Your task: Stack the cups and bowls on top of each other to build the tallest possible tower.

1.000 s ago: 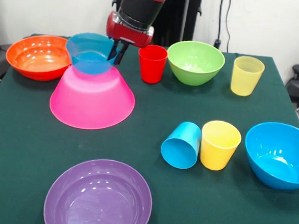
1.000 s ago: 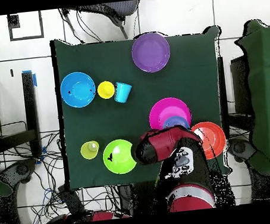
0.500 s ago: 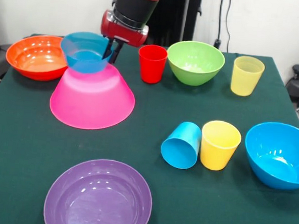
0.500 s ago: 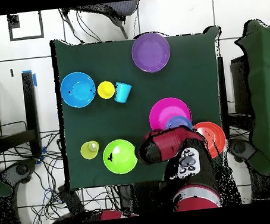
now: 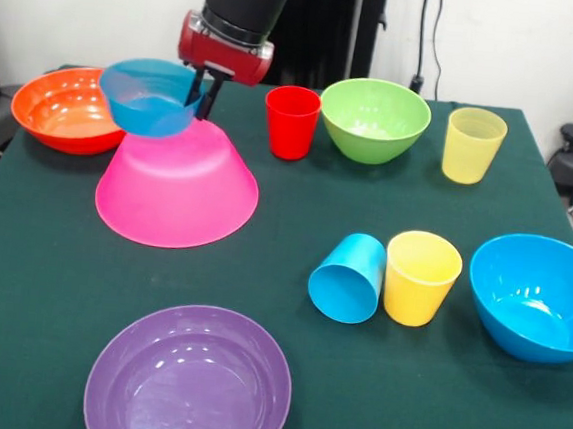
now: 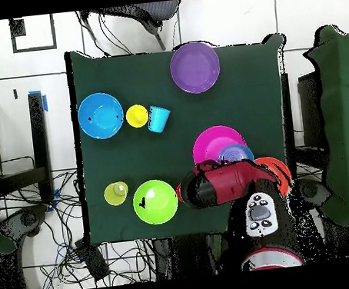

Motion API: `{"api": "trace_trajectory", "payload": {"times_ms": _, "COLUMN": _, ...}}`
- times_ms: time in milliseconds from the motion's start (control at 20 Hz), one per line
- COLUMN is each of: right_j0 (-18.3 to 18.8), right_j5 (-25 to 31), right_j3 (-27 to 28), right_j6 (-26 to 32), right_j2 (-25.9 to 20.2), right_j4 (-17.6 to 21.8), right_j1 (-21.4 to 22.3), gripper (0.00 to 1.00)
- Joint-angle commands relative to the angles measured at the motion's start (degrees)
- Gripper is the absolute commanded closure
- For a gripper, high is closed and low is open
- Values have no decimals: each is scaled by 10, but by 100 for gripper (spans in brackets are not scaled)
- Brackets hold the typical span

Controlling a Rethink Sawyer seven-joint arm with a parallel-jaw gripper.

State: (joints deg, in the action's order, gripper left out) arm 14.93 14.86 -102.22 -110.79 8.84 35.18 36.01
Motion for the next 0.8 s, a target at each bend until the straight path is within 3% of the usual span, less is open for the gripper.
{"api": "trace_trajectory", "payload": {"times_ms": 50, "right_j0": 18, "right_j5": -31, "right_j3": -14, "right_j6": -4, "right_j2": -95, "right_j4": 3, "right_j1": 20, "gripper": 100}}
{"api": "trace_trajectory", "payload": {"times_ms": 450, "right_j0": 76, "right_j5": -29, "right_j3": -38, "right_j6": 16, "right_j2": -168, "right_j4": 2, "right_j1": 33, "gripper": 100}}
{"api": "trace_trajectory", "payload": {"times_ms": 800, "right_j0": 101, "right_j5": -23, "right_j3": -47, "right_j6": 20, "right_j2": -191, "right_j4": 16, "right_j1": 26, "gripper": 100}}
